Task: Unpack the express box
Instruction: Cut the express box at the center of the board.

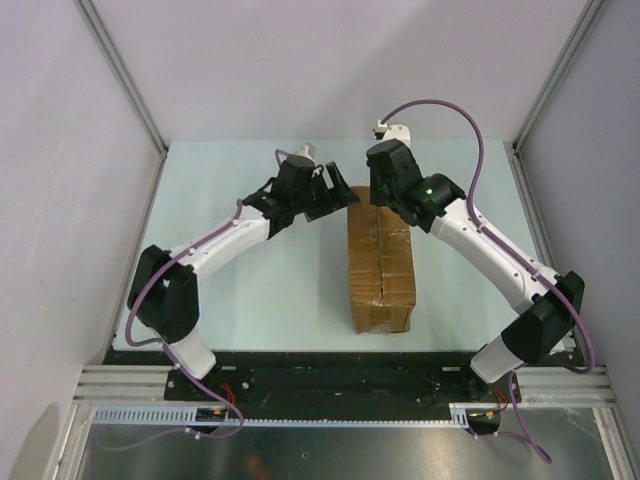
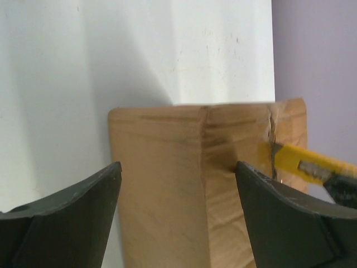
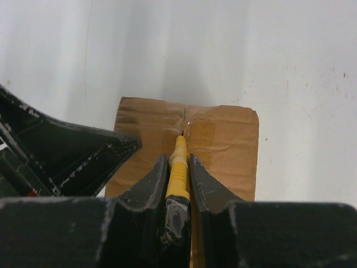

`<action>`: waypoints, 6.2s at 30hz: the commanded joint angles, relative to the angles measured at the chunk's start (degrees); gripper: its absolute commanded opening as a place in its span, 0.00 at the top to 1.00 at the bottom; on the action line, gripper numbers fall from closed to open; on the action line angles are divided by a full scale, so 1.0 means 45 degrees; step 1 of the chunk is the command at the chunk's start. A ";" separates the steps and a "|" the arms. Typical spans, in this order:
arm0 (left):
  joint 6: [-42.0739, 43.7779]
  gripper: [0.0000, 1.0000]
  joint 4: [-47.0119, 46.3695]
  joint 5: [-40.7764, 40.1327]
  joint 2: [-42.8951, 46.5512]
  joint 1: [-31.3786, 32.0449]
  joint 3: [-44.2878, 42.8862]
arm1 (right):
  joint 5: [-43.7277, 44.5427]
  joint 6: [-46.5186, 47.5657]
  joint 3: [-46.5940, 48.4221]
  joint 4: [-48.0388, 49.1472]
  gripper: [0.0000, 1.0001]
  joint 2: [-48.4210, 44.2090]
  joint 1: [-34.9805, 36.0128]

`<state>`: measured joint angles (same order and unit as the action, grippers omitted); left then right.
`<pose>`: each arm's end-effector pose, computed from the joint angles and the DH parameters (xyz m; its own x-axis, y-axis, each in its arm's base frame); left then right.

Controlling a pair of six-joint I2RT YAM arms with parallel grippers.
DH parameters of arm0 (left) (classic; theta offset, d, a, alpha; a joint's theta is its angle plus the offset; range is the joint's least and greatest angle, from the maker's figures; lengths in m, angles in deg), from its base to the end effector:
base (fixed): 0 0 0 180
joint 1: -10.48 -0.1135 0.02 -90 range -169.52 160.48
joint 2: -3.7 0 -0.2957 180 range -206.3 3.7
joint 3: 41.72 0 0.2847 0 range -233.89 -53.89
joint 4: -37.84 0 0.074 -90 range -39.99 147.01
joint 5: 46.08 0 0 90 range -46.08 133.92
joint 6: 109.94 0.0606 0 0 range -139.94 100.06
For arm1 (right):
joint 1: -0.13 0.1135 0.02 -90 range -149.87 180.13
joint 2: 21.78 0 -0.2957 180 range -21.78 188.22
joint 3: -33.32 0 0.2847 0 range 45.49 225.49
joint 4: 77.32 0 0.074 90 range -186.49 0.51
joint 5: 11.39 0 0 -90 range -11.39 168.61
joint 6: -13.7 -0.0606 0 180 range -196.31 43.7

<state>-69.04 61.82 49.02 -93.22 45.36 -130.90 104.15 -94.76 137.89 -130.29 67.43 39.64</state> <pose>0.3677 -0.2629 0.2981 -0.7598 -0.3881 -0.5216 0.0875 0.7339 -0.6736 0.3194 0.2295 0.4061 -0.5449 -0.0791 -0.8347 -0.1455 0.9894 0.0013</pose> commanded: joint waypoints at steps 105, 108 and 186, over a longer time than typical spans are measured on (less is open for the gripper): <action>0.1047 0.20 0.0675 0.1347 0.0384 0.2642 -0.1440 | -0.4266 -0.2071 -0.3268 -0.1931 1.00 -0.6758 -0.2880; 0.1340 0.19 0.0676 0.1346 0.0775 0.2544 -0.1655 | -0.4989 -0.1972 -0.3268 -0.1677 1.00 -0.6797 -0.3173; 0.4274 1.00 -0.0632 1.2051 0.4703 0.0141 -0.1401 | -1.5793 -0.0272 -0.3580 0.2304 0.15 -0.7421 -0.2236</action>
<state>-45.04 63.07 106.66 -73.55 45.90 -134.99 32.00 -94.65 121.26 -126.00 36.37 29.65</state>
